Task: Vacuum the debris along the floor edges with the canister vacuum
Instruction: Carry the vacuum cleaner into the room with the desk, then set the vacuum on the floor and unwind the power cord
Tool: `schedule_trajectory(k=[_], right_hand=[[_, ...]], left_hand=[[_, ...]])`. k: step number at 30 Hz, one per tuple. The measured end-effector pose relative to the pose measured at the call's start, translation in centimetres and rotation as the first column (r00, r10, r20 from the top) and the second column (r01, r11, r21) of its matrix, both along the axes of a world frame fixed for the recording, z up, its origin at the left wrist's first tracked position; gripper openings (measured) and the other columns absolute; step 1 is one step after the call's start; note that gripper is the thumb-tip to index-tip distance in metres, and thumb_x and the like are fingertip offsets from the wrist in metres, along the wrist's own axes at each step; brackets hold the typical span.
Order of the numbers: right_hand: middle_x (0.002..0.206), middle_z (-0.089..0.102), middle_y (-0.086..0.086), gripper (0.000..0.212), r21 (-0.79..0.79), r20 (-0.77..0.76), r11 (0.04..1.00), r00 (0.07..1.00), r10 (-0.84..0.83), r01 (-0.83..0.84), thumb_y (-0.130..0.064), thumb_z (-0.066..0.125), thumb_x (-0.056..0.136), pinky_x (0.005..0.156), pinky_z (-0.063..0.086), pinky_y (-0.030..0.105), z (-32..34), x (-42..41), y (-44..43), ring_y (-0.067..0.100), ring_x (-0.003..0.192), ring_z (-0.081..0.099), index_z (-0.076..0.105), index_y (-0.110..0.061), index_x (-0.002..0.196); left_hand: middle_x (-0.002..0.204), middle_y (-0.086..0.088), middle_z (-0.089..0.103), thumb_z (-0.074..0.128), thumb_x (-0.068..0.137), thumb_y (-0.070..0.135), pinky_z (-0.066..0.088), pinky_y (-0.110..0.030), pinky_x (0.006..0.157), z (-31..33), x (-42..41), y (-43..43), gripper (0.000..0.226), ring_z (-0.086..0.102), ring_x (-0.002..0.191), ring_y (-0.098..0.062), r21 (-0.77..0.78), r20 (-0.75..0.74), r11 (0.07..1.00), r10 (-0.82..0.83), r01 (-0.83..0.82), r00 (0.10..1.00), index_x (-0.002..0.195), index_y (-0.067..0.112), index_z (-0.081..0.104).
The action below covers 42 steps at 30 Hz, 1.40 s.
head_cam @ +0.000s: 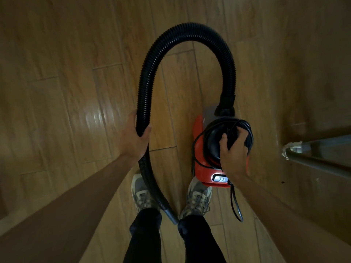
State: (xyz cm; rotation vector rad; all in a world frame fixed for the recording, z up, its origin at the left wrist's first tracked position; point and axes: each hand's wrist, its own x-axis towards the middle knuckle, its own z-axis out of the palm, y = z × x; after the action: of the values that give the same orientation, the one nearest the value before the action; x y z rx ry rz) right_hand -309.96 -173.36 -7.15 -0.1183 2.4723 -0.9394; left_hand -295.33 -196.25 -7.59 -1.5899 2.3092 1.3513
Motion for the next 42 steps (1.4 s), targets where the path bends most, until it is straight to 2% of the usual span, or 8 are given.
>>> schedule_trajectory(k=[10,18,23,27,32,35,39,42], right_hand=[[0.13,0.059,0.017,0.051,0.089,0.045,0.995,0.998,0.049,-0.053,-0.027,0.044,0.104,0.083,0.043,0.027,1.5,-0.5,1.7,0.029,0.111,0.06,0.029,-0.006,0.148],[0.129,0.053,0.022,0.045,0.257,0.109,0.954,0.985,0.133,-0.158,-0.015,0.048,0.1,0.092,0.05,0.041,2.6,-1.7,0.4,0.034,0.113,0.057,0.036,0.003,0.138],[0.12,0.054,0.028,0.052,0.431,0.177,0.847,0.949,0.259,-0.312,-0.034,0.045,0.09,0.086,0.052,0.045,6.3,-3.4,-0.8,0.038,0.101,0.059,0.049,0.008,0.121],[0.128,0.049,0.023,0.05,0.432,0.156,0.824,0.93,0.332,-0.367,-0.032,0.052,0.098,0.097,0.046,0.047,12.5,-5.5,-3.9,0.036,0.113,0.053,0.043,0.001,0.134],[0.139,0.042,0.021,0.055,0.377,0.082,0.829,0.906,0.416,-0.414,-0.038,0.05,0.101,0.088,0.049,0.041,22.4,-9.4,-8.9,0.034,0.113,0.054,0.036,-0.005,0.142],[0.14,0.045,0.017,0.059,0.406,0.01,0.795,0.872,0.489,-0.451,-0.04,0.049,0.1,0.089,0.047,0.04,29.5,-11.5,-11.5,0.032,0.117,0.054,0.031,-0.008,0.147],[0.148,0.037,0.015,0.068,0.475,-0.067,0.738,0.817,0.573,-0.479,-0.049,0.045,0.099,0.1,0.046,0.046,40.1,-13.8,-14.8,0.034,0.132,0.044,0.02,-0.017,0.153],[0.151,0.034,0.015,0.072,0.506,-0.159,0.715,0.762,0.628,-0.483,-0.053,0.045,0.098,0.103,0.045,0.048,48.5,-14.7,-17.5,0.035,0.135,0.04,0.017,-0.018,0.154]], left_hand=[[0.096,-0.004,0.064,0.061,0.096,0.02,0.041,-0.013,0.048,0.4,-0.2,0.5,0.053,0.059,0.065,-0.009,0.054,0.031,0.999,0.004,-0.006,1.0,0.143,0.023,0.035],[0.12,-0.004,0.056,0.064,0.093,0.027,0.05,-0.029,0.071,2.7,0.3,-0.6,0.069,0.058,0.093,-0.019,0.128,0.173,0.992,-0.017,-0.005,0.985,0.149,0.021,0.025],[0.118,-0.007,0.054,0.067,0.089,0.034,0.052,-0.032,0.074,6.8,-0.3,-2.0,0.07,0.057,0.098,-0.022,0.198,0.204,0.979,-0.098,0.057,0.974,0.145,0.02,0.026],[0.114,-0.013,0.056,0.067,0.085,0.044,0.057,-0.045,0.083,12.3,-2.1,-4.5,0.062,0.059,0.098,-0.028,0.185,0.217,0.967,-0.215,0.176,0.952,0.133,0.017,0.038],[0.103,-0.003,0.054,0.064,0.087,0.047,0.055,-0.039,0.078,22.4,-6.0,-8.3,0.045,0.058,0.093,-0.023,0.024,0.249,0.916,-0.393,0.4,0.885,0.114,0.018,0.044],[0.11,-0.002,0.059,0.058,0.083,0.059,0.056,-0.042,0.087,29.2,-7.9,-11.1,0.059,0.062,0.099,-0.024,-0.009,0.203,0.897,-0.432,0.442,0.879,0.12,0.014,0.049],[0.152,-0.018,0.035,0.058,0.091,0.052,0.038,-0.045,0.111,38.7,-10.0,-15.2,0.087,0.039,0.137,-0.032,-0.126,0.248,0.856,-0.462,0.502,0.851,0.153,0.006,0.018],[0.158,-0.021,0.02,0.058,0.094,0.045,0.031,-0.042,0.115,46.3,-11.1,-17.7,0.091,0.028,0.143,-0.033,-0.224,0.261,0.808,-0.49,0.546,0.832,0.155,0.004,0.005]])
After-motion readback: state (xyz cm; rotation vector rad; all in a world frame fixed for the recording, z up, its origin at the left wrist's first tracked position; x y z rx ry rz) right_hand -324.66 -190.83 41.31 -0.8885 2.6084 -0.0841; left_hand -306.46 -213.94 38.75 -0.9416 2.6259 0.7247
